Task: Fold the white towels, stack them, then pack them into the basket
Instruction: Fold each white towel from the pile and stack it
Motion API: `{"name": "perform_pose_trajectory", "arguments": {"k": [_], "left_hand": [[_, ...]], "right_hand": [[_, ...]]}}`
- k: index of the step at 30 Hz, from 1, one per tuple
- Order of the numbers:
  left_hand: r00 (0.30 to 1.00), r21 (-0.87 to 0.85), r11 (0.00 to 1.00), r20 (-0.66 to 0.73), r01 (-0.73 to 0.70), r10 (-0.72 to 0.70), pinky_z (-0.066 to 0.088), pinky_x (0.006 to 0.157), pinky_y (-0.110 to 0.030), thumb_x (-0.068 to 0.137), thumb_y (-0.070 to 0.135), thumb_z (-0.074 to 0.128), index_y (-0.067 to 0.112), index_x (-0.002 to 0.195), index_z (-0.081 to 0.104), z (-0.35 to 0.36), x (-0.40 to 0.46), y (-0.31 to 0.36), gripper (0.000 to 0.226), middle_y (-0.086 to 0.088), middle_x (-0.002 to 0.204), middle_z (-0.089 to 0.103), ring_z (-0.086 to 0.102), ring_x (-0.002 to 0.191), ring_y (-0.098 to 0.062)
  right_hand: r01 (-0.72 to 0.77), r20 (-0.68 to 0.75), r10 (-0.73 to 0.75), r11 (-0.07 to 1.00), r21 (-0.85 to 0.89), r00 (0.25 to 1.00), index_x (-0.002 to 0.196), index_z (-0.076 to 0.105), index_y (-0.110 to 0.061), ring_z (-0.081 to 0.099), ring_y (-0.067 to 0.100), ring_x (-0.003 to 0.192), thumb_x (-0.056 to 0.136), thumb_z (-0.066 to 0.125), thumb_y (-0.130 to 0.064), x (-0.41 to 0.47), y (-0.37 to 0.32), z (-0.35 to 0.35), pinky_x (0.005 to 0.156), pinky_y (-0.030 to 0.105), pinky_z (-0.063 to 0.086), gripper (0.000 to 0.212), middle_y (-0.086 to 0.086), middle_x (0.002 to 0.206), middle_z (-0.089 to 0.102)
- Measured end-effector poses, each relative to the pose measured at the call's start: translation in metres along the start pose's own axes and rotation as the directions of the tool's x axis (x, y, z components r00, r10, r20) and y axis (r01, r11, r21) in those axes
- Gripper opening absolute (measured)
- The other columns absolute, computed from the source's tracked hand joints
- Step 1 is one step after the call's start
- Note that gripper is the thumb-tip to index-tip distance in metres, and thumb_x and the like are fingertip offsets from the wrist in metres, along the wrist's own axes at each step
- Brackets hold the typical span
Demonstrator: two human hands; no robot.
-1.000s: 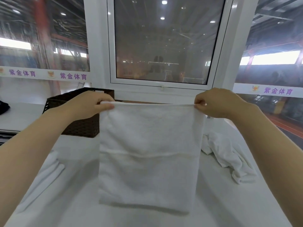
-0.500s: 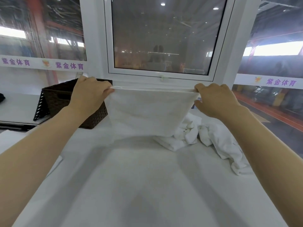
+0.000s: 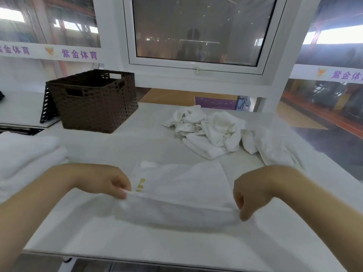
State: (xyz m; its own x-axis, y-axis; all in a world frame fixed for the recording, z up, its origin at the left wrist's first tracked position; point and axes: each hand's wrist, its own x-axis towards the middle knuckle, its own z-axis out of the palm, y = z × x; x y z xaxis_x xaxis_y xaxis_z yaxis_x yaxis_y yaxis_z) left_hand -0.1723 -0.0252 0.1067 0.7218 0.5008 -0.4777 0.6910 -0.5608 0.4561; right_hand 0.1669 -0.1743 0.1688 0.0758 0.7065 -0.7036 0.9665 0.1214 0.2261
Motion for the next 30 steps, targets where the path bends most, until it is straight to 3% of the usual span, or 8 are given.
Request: {"name": "perform_pose_trajectory", "arguments": {"k": [3,6,12,16,18,22,25,30], "left_hand": [[0.973,-0.009,0.998,0.221,0.068,-0.064,0.035,0.066,-0.013,0.096,0.029,0.060,0.040,0.083,0.068,0.017,0.000,-0.001,0.019,0.021,0.071,0.055,0.046,0.065,0.003],[0.965,-0.045,0.994,0.247,0.097,-0.083,0.038,0.070,-0.013,0.098,0.026,0.059,0.038,0.086,0.070,0.019,0.000,-0.001,0.020,0.020,0.076,0.060,0.051,0.070,0.001],[0.990,-0.401,0.915,-0.141,-0.048,-0.009,0.048,0.076,-0.020,0.101,0.015,0.054,0.018,0.096,0.072,0.003,0.009,-0.010,0.019,0.003,0.090,0.071,0.063,0.083,-0.007],[0.971,-0.467,0.882,-0.234,-0.064,-0.053,0.053,0.077,-0.027,0.101,0.020,0.053,0.014,0.102,0.071,0.000,0.028,-0.015,0.018,-0.003,0.096,0.073,0.068,0.087,-0.013],[0.940,-0.491,0.869,-0.324,-0.065,-0.112,0.055,0.073,-0.027,0.101,0.021,0.052,0.015,0.102,0.070,0.000,0.041,-0.016,0.019,-0.002,0.094,0.073,0.069,0.085,-0.014],[0.821,-0.507,0.861,-0.506,-0.035,-0.264,0.052,0.068,-0.025,0.101,0.027,0.053,0.020,0.099,0.068,-0.003,0.072,-0.024,0.017,0.002,0.090,0.071,0.067,0.082,-0.014],[0.754,-0.446,0.894,-0.573,0.041,-0.321,0.044,0.068,-0.028,0.100,0.032,0.051,0.022,0.096,0.066,-0.003,0.098,-0.027,0.019,0.002,0.092,0.067,0.061,0.083,-0.015],[0.772,-0.435,0.894,-0.531,0.106,-0.349,0.043,0.073,-0.028,0.100,0.037,0.049,0.017,0.102,0.063,0.002,0.130,-0.030,0.024,0.002,0.098,0.065,0.061,0.091,-0.016]], "right_hand": [[0.044,0.119,-0.045,0.999,0.013,0.992,0.104,0.073,-0.015,0.062,0.007,0.080,0.085,0.066,-0.052,0.008,-0.015,0.012,0.066,0.022,0.042,0.042,-0.004,0.093,0.073],[0.077,0.128,-0.077,0.997,0.000,0.989,0.103,0.072,-0.014,0.062,0.008,0.079,0.085,0.068,-0.050,0.015,-0.018,0.010,0.063,0.021,0.039,0.041,-0.005,0.088,0.071],[0.038,-0.127,-0.032,0.998,0.045,0.991,0.092,0.056,-0.035,0.062,0.012,0.096,0.087,0.064,-0.047,0.030,0.019,-0.010,0.070,0.023,0.044,0.015,-0.007,0.110,0.064],[0.050,-0.242,-0.024,0.994,0.101,0.970,0.095,0.052,-0.037,0.053,0.008,0.091,0.094,0.057,-0.043,0.047,0.036,-0.014,0.066,0.016,0.038,0.008,-0.016,0.100,0.053],[0.041,-0.356,0.002,0.993,0.114,0.935,0.097,0.051,-0.035,0.048,0.007,0.088,0.098,0.050,-0.040,0.061,0.043,-0.013,0.069,0.018,0.038,0.004,-0.017,0.093,0.048],[0.025,-0.571,0.137,0.963,0.267,0.810,0.105,0.060,-0.029,0.056,0.014,0.093,0.099,0.045,-0.034,0.102,0.056,-0.011,0.084,0.033,0.050,0.017,-0.009,0.103,0.059],[0.048,-0.616,0.182,0.940,0.337,0.766,0.112,0.062,-0.024,0.059,0.018,0.094,0.099,0.044,-0.031,0.134,0.060,-0.007,0.083,0.035,0.051,0.023,-0.005,0.108,0.062],[0.099,-0.595,0.204,0.895,0.436,0.777,0.110,0.064,-0.017,0.051,0.017,0.097,0.100,0.044,-0.026,0.174,0.064,0.013,0.084,0.030,0.044,0.024,-0.001,0.111,0.048]]}}
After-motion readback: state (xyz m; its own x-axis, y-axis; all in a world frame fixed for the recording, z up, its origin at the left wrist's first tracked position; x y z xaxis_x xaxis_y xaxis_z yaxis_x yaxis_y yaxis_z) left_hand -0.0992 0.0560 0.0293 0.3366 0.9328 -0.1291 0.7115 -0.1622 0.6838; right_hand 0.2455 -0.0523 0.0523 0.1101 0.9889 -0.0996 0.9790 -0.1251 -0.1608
